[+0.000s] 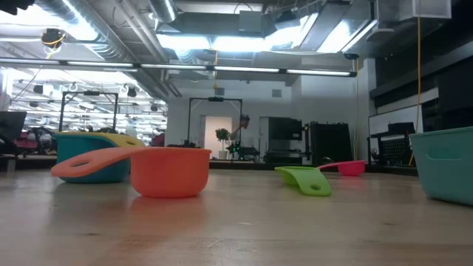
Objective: Nest measuring cups in basket
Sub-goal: Stack the dark blue measuring nest cup into the yellow measuring nest cup
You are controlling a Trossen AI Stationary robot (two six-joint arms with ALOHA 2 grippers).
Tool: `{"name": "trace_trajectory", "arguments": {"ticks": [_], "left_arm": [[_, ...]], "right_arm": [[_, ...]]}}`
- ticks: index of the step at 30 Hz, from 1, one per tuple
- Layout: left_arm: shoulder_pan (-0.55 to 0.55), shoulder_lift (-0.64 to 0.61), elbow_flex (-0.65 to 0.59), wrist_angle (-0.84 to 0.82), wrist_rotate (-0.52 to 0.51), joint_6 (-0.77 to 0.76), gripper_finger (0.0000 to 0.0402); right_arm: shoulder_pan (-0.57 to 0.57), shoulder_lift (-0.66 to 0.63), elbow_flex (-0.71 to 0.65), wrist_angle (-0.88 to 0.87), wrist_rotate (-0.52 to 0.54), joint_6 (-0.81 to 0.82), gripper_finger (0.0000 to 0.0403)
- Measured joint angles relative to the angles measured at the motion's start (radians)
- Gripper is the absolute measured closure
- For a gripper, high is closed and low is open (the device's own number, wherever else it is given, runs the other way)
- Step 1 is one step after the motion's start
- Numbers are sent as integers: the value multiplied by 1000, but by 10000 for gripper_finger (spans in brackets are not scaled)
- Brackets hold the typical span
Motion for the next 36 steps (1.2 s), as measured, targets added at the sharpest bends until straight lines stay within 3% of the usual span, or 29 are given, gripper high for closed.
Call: {"name": "trace_trajectory", "arguments": {"ticks": [3,15,20,25,36], "left_arm": [[1,0,0,-3,-4,0,375],[0,0,0,-4,-2,0,370],[-2,0,0,-1,13,0,374],[0,0,0,-1,7,0,367],[-1,0,0,-19,5,0,371]], "right_arm": [[-1,1,-1,-1,2,1,257],[0,1,-1,-5,5,0,251],[2,1,-1,-8,41,7,216],[2,0,0,-25,179,99,197],[53,-22,0,-36,186,49,195]]}}
